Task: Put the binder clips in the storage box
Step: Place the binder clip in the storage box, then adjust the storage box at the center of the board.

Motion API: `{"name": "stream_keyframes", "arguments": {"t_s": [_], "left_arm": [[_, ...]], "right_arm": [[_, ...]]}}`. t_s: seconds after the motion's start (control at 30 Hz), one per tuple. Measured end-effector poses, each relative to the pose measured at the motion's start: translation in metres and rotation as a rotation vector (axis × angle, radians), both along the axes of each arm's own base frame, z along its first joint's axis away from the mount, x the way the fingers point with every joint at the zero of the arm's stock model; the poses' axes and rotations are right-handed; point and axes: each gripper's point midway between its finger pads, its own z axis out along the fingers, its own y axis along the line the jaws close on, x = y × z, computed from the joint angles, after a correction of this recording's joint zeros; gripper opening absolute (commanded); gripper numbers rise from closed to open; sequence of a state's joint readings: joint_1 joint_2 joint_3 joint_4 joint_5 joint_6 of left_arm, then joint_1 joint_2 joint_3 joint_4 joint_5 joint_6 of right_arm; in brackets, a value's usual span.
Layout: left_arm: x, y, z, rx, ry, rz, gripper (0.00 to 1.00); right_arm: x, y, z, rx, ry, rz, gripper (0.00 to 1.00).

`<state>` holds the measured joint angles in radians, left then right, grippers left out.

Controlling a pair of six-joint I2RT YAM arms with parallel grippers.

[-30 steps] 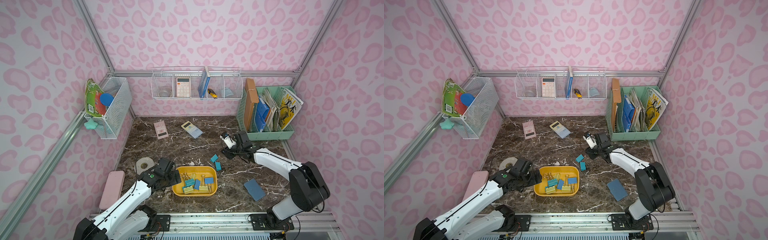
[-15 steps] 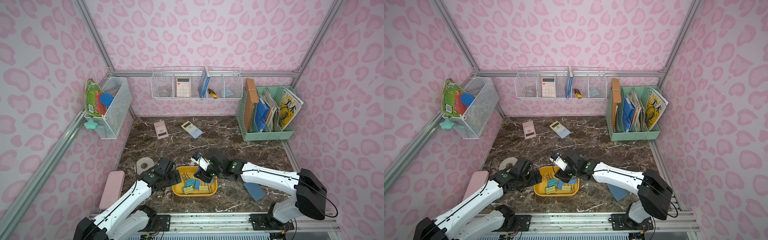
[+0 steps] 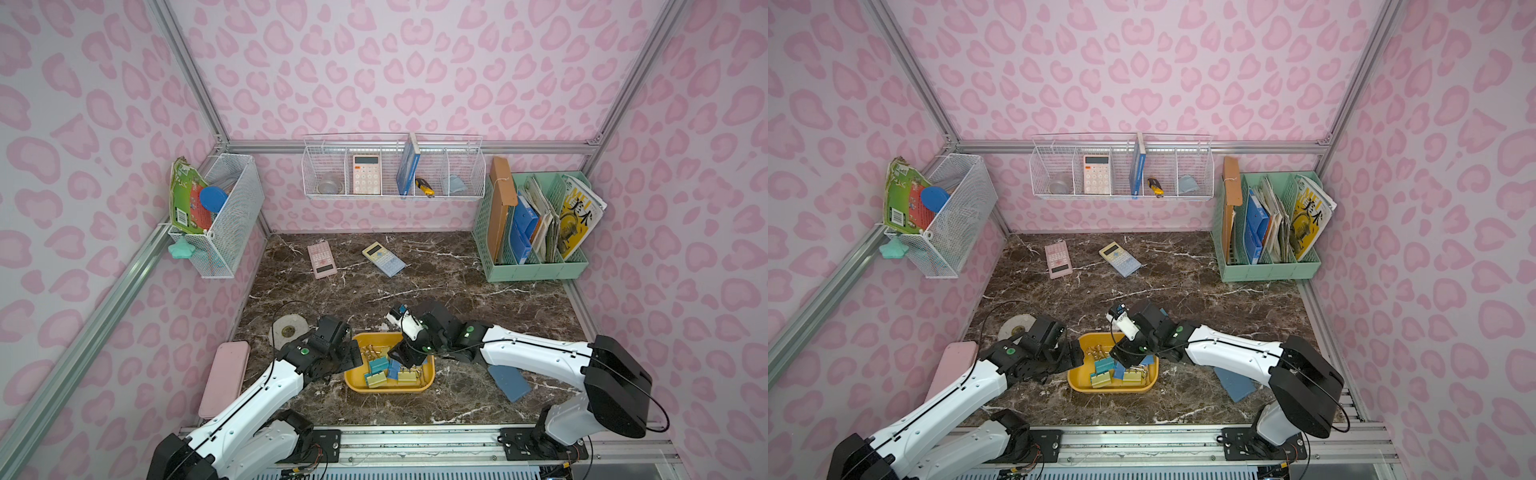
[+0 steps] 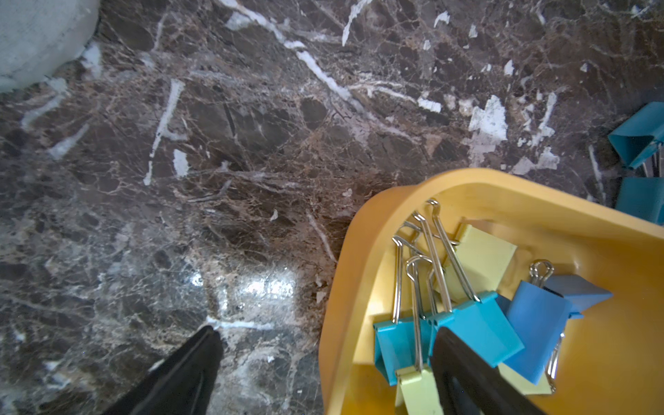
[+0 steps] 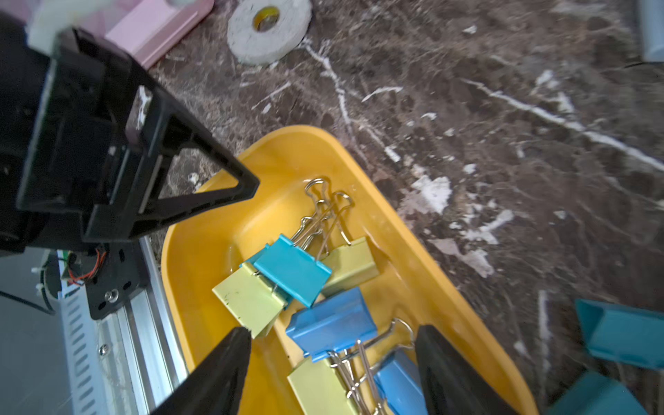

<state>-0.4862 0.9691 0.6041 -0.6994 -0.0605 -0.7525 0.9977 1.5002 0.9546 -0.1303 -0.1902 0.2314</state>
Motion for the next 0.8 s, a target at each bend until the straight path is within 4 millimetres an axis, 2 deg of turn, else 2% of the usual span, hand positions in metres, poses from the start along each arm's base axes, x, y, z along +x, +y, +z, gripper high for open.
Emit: {"name": "stream_keyframes", "arguments": {"t_s": [0.1, 0.13, 0.17, 0.23, 0.3, 0.37, 0.5, 0.6, 0.67, 0.8], "left_arm": [[0.000, 0.000, 0.000, 0.000, 0.000, 0.000, 0.95], [0.000, 0.000, 0.000, 0.001, 0.001, 0.000, 0.95], [0.000, 0.000, 0.000, 0.001, 0.001, 0.000, 0.95], [0.000, 0.000, 0.000, 0.002, 0.004, 0.000, 0.95], [0.001, 0.000, -0.001, 0.004, 0.007, 0.000, 0.95], [0.001, 0.000, -0.001, 0.006, 0.009, 0.000, 0.95], [0.001, 0.000, -0.001, 0.010, 0.009, 0.002, 0.95], [0.001, 0.001, 0.000, 0.010, 0.005, 0.003, 0.95], [0.001, 0.001, 0.000, 0.011, 0.005, 0.004, 0.95], [0.001, 0.002, -0.001, 0.016, 0.008, 0.005, 0.95]], "right_arm": [[0.014, -0.020, 0.022, 0.057, -0.017, -0.066, 0.57], [0.022, -0.029, 0.026, 0.074, -0.018, -0.107, 0.50], [0.038, -0.047, 0.031, 0.088, -0.021, -0.183, 0.42], [0.062, -0.075, 0.029, 0.074, -0.021, -0.309, 0.32], [0.072, -0.085, 0.023, 0.046, -0.001, -0.348, 0.23], [0.086, -0.090, 0.019, 0.030, 0.014, -0.379, 0.20], [0.116, -0.086, 0.003, -0.005, 0.063, -0.397, 0.27], [0.131, -0.072, -0.012, -0.034, 0.086, -0.367, 0.52], [0.137, -0.069, -0.024, -0.063, 0.089, -0.351, 0.61], [0.141, -0.075, -0.037, -0.109, 0.071, -0.331, 0.67]]}}
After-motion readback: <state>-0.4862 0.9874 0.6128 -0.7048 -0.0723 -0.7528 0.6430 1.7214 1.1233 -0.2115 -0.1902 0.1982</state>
